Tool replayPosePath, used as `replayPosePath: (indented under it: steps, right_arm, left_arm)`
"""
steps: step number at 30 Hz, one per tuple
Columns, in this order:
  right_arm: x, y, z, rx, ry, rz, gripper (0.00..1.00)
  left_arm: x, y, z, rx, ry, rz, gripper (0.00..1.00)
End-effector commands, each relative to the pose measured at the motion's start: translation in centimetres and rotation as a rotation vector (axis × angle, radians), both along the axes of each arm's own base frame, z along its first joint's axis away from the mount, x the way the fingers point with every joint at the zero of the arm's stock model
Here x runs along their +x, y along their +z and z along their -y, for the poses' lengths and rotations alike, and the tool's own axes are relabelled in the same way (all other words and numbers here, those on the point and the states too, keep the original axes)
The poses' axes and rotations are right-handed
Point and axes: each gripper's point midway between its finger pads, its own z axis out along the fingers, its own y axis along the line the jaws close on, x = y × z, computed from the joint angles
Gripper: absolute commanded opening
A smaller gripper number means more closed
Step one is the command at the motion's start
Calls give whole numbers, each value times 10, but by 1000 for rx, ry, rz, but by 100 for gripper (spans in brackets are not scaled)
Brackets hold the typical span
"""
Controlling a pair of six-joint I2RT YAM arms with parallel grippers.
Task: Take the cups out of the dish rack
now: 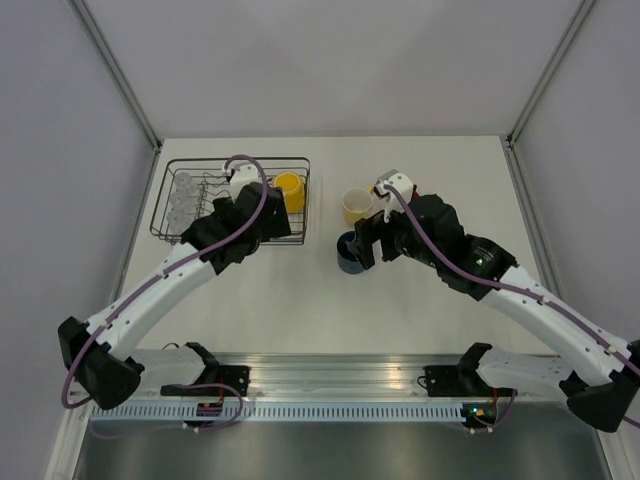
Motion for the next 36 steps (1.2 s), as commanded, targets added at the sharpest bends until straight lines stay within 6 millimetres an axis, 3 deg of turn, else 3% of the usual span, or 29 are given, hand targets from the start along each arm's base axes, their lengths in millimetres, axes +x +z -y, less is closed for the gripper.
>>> replayPosePath:
  steps: [1,3,4,5,7,8,10,15,16,18,19,21,23,24,36]
  right_arm:
    - [-6,13,-5,113,21,48,98]
    - [-11,18,4,117,6,64,98]
    - [-13,19,8,116,-1,67,98]
    - [-15,20,11,118,-6,70,98]
    - [-20,28,19,133,-16,92,98]
    - [-22,31,22,140,-18,98,98]
    - [-32,41,32,162,-17,115,98]
    - [-46,48,41,195,-6,133,98]
    - [-46,47,44,191,-14,135,98]
    - [-46,48,50,192,-41,139,98]
    - [-46,49,53,197,-53,143,98]
    - [-47,46,52,193,-46,136,98]
    - [-46,41,51,179,-45,124,98]
    - [-45,38,51,173,-46,121,98]
    - [-46,26,44,154,-12,104,98]
  left_arm:
    - [42,32,13,-138,157,98,100]
    - [55,42,14,-194,238,122,100]
    - [63,34,17,-184,265,110,100]
    - [70,43,19,-225,296,122,100]
    - [82,41,21,-233,321,114,99]
    - [91,30,24,-216,331,94,99]
    - [109,36,25,-218,367,103,99]
    - [141,22,23,-189,416,74,100]
    - [149,27,23,-196,421,80,100]
    - [161,6,23,-144,428,34,100]
    - [169,12,23,-151,437,44,100]
    - [177,-7,24,-113,447,0,100]
    - [184,-8,26,-108,450,0,100]
    - [186,-20,25,-76,458,-23,100]
    - [205,-71,36,-37,455,-108,100]
